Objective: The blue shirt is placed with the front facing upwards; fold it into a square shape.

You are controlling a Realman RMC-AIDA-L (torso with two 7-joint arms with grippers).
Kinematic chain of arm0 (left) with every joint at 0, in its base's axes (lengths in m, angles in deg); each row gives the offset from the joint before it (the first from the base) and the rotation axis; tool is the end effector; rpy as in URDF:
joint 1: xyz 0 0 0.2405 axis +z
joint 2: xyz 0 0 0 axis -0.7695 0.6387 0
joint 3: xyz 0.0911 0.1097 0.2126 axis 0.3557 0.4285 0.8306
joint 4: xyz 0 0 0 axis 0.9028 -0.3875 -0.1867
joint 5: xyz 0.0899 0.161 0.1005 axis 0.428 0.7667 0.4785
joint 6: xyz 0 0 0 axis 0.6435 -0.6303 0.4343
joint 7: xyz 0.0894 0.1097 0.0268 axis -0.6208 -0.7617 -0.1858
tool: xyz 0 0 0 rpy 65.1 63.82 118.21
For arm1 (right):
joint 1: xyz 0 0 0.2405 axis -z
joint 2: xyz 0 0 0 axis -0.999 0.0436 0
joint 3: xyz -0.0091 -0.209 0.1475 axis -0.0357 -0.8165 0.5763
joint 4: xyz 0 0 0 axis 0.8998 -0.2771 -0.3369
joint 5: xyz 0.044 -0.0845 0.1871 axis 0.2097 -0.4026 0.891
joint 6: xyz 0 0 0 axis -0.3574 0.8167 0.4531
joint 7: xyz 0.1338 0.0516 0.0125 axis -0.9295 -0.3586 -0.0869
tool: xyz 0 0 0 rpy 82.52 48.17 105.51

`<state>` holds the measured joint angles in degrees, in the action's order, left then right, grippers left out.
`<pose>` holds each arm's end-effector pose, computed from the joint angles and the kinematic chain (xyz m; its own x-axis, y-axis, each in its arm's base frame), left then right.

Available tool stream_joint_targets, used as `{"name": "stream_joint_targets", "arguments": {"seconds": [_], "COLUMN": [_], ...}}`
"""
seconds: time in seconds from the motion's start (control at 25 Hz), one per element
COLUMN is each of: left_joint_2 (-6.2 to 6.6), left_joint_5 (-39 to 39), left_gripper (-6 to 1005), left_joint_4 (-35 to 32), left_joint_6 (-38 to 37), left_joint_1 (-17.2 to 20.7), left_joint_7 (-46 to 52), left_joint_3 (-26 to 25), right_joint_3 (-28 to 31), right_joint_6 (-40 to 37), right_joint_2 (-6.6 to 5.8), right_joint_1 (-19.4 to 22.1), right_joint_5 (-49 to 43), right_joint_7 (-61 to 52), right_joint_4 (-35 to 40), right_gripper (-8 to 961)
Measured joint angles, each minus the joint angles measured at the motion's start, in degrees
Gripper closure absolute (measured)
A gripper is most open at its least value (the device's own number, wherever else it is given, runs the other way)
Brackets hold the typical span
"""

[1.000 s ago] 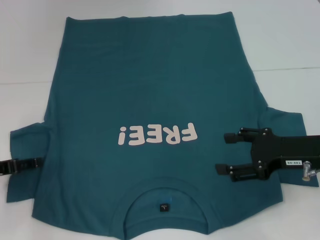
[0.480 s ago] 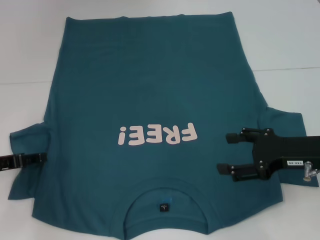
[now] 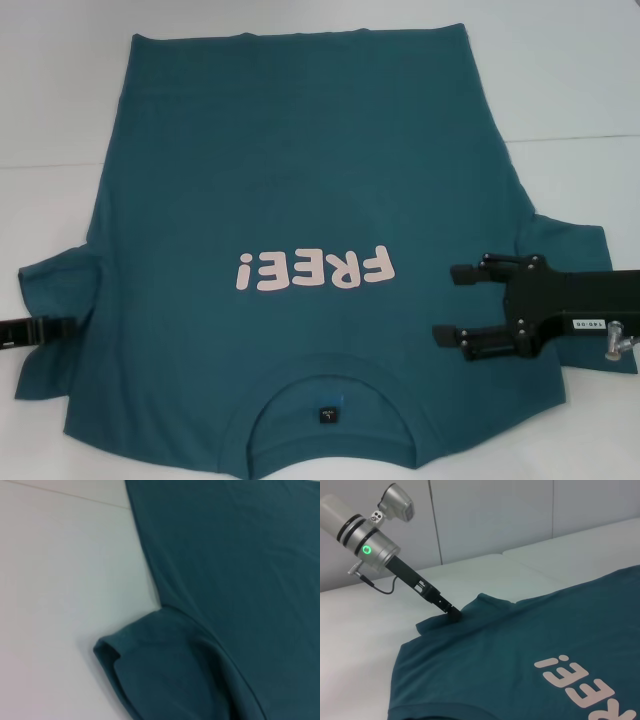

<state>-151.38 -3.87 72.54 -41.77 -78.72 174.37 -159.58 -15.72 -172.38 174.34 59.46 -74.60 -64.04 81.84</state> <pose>-0.3472 0.3615 0.0370 0.3811 0.7921 0.4768 0.9025 -0.2070 -0.3776 0.2691 0.3312 0.0221 0.8905 -0.2550 -0.3768 -0.3644 -0.8956 -0.2550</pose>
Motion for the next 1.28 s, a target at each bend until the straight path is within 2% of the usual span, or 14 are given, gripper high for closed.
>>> {"name": "stream_joint_targets", "arguments": {"seconds": [0.16,0.28,0.6,0.96,1.28], "left_joint_2": [-0.91,-1.36,-1.65,-2.39,-2.01], "left_joint_5": [0.13,0.19,1.77,1.92,2.62], "left_gripper": [754,814,974,974,973], "left_joint_4": [2.55,3.58,3.92,8.83,13.51], "left_joint_6": [0.39,0.37,0.30,-1.14,-3.86], "left_joint_1": [0.28,0.42,0.02,0.41,0.53], "left_joint_7": [-0.17,-0.32,-0.39,0.24,2.50], "left_joint_3": [0.17,0.76,1.15,0.76,0.50], "right_joint_3": [-0.05,-0.05,0.00,0.00,0.53], "right_joint_6": [0.00,0.02,0.38,1.09,1.50], "right_joint_2": [0.00,0.00,0.00,0.00,-0.18], "right_joint_1": [-0.17,-0.17,-0.12,-0.21,-0.17], "right_joint_5": [0.04,0.07,0.14,0.16,0.25], "right_joint_7": [-0.53,-0.84,-0.88,-0.88,-0.88], "right_joint_4": [0.00,0.00,0.00,0.00,0.10], "right_gripper": [26,26,26,26,27]}}
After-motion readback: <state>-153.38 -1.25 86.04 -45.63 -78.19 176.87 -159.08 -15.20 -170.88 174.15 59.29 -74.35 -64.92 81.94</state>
